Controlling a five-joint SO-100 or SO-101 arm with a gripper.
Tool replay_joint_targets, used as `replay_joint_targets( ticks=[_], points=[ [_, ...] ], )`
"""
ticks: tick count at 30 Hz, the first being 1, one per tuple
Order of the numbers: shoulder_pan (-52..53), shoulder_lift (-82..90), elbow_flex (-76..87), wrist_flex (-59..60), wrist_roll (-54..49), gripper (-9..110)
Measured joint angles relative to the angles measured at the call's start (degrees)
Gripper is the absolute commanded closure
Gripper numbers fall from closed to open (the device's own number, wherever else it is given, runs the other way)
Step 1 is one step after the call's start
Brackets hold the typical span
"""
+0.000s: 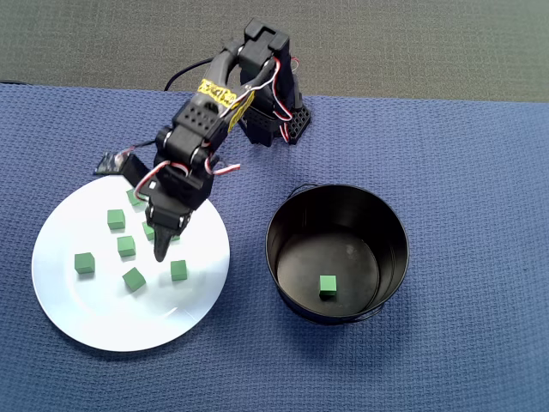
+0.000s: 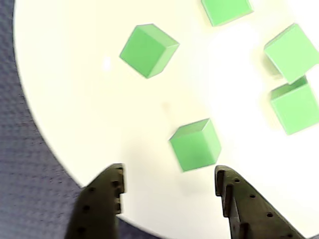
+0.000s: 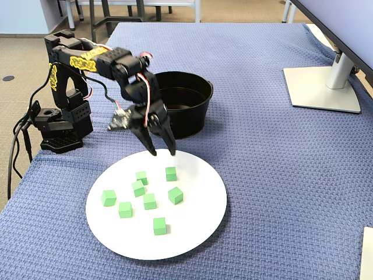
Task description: Pick up the green cubes from the white plate and place them in the black recipient
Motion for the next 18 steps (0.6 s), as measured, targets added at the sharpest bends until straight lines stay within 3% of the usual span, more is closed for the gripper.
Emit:
replay_joint_targets(
  ticks=[10, 18],
  points=[
    [0.0, -11.7, -7.5, 0.5, -3.4, 82],
    [-1.3, -14.0, -7.6, 0.5, -13.3, 82]
  ],
)
